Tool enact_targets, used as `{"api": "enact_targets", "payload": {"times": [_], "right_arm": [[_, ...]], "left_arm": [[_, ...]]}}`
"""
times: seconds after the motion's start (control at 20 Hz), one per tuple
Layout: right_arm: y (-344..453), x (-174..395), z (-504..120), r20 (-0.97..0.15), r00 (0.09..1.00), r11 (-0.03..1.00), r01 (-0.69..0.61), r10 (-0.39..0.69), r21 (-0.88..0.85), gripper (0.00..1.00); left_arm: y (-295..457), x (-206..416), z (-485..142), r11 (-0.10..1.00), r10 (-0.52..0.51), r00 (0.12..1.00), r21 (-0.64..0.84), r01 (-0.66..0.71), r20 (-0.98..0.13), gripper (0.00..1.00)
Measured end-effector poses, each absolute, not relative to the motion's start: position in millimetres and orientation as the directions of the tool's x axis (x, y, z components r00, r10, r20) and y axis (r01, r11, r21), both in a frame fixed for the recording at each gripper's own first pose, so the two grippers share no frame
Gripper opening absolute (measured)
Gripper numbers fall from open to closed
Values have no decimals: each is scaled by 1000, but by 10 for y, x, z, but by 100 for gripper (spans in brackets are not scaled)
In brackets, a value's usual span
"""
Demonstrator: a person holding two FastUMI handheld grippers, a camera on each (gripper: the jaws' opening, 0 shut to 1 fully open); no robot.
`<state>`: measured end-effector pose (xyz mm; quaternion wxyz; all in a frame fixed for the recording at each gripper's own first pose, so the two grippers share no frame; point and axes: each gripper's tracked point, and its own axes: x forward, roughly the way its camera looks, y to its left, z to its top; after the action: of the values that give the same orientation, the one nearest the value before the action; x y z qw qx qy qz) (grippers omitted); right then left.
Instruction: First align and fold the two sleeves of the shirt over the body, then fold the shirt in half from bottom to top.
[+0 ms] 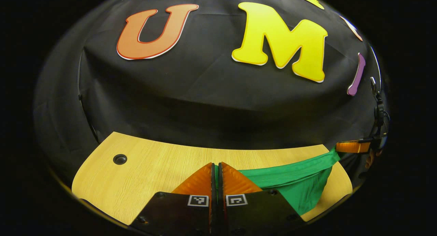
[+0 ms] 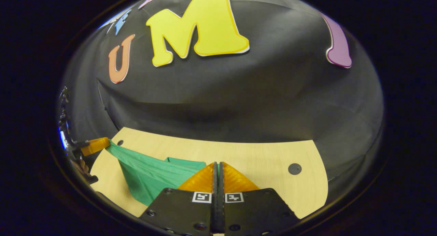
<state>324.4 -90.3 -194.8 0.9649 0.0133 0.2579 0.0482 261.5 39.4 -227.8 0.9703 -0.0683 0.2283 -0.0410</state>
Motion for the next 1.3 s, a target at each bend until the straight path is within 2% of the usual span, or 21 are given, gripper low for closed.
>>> {"api": "enact_targets", "payload": {"times": [0.35,0.4,0.5,0.55,0.6,0.65,0.75,0.8,0.95,1.0,1.3], "right_arm": [[-866,3551,-2320,-532,842,996,-75,92,54,0],[-855,3584,-2320,-529,844,996,-69,89,58,0],[-853,3576,-2303,-524,847,995,-67,93,69,6],[-839,3589,-2360,-527,845,996,-66,92,68,19],[-838,3546,-2351,-521,849,996,-70,88,54,23],[-826,3529,-2328,-506,857,996,-81,93,46,48],[-838,3477,-2228,-474,878,997,-72,71,16,97],[-856,3460,-2178,-459,887,998,-62,54,-2,98],[-843,3399,-2019,-416,909,999,-40,32,-10,94],[-834,3370,-1966,-407,913,999,-33,27,-8,97],[-712,3007,-1649,-371,928,1000,-17,21,14,98]], "left_arm": [[415,2873,-2659,994,-47,877,-107,-5,-477,7],[425,2870,-2699,995,-33,870,-94,-15,-492,10],[377,2854,-2774,995,-45,857,-95,-5,-513,19],[376,2826,-2762,995,-41,855,-100,-13,-516,45],[391,2846,-2750,995,-30,858,-101,-25,-513,71],[425,2823,-2719,995,-17,862,-97,-37,-507,74],[477,2843,-2618,994,5,882,-91,-55,-472,90],[474,2841,-2563,995,7,889,-84,-52,-458,100],[438,2826,-2358,997,1,902,-68,-34,-432,100],[435,2797,-2277,997,-1,907,-71,-31,-420,100],[466,2516,-1872,994,11,928,-96,-50,-373,100]]}}
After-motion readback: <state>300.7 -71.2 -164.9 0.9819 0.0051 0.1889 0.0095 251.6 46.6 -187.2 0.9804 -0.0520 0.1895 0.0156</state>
